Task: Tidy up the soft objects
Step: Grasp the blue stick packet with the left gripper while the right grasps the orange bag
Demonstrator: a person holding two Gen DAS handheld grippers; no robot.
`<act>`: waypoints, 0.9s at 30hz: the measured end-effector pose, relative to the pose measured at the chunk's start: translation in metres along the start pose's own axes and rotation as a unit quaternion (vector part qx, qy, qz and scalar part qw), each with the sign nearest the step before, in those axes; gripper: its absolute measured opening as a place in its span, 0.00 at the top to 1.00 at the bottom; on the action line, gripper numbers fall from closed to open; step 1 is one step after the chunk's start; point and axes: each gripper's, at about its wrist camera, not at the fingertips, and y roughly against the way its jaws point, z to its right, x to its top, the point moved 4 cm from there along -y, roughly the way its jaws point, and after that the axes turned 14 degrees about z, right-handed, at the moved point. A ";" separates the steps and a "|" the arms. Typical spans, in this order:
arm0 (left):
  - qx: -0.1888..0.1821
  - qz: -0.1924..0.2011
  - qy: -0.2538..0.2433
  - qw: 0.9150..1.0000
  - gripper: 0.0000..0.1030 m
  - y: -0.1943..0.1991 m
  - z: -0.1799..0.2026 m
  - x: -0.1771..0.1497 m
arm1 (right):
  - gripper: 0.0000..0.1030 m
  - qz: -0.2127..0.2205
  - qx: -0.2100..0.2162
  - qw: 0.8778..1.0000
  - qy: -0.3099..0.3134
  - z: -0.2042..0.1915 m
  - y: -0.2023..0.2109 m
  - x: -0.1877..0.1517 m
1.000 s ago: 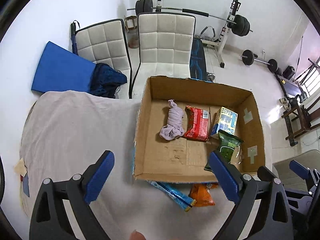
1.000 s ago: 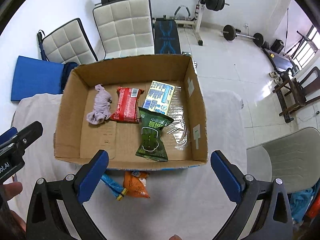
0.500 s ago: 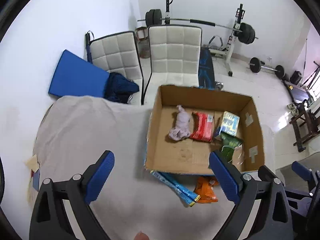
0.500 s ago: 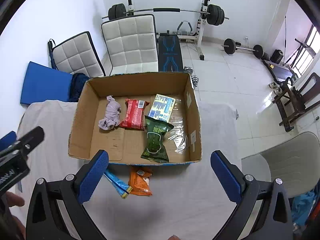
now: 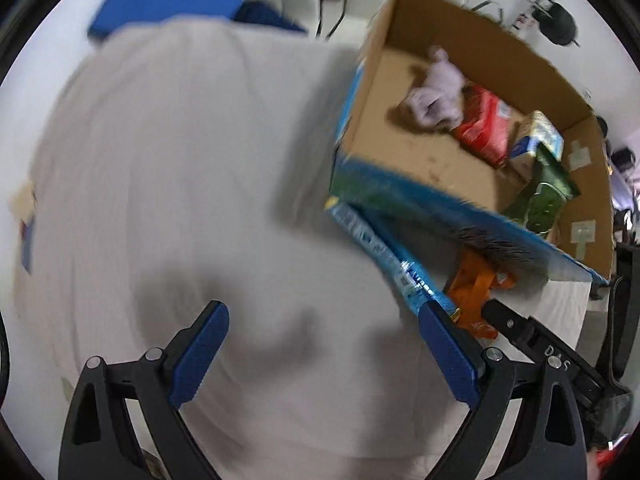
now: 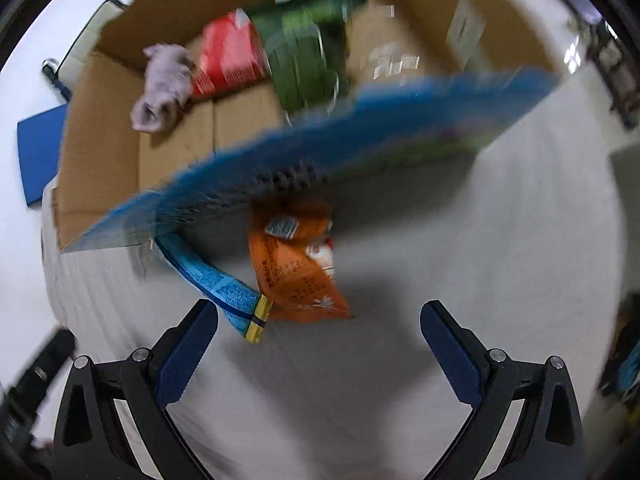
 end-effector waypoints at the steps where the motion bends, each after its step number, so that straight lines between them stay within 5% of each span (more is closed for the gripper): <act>1: -0.005 -0.009 0.014 1.000 0.06 -0.007 -0.003 -0.002 | 0.01 0.001 0.000 1.000 -0.003 -0.001 -0.008 -0.002; 3: -0.005 -0.019 0.027 0.999 0.06 -0.016 -0.007 -0.006 | 0.03 0.002 0.004 1.000 -0.004 -0.004 -0.017 -0.004; 7: -0.005 -0.045 0.033 0.998 0.06 -0.036 -0.008 -0.006 | 0.40 -0.011 -0.001 1.000 0.020 -0.015 -0.037 -0.012; 13: -0.010 -0.075 0.021 0.997 0.06 -0.062 0.009 -0.006 | 0.51 -0.022 0.009 0.999 0.021 -0.009 -0.033 -0.031; 22: 0.006 -0.100 -0.026 0.995 0.06 -0.102 0.057 -0.025 | 0.44 -0.029 -0.028 0.999 0.031 0.032 -0.013 -0.042; 25: 0.000 -0.091 -0.044 0.995 0.23 -0.106 0.065 -0.032 | 0.23 -0.011 -0.026 0.999 0.033 0.031 -0.010 -0.033; 27: -0.009 -0.088 -0.057 0.994 0.45 -0.107 0.072 -0.036 | 0.23 -0.005 -0.015 0.999 0.034 0.027 -0.011 -0.028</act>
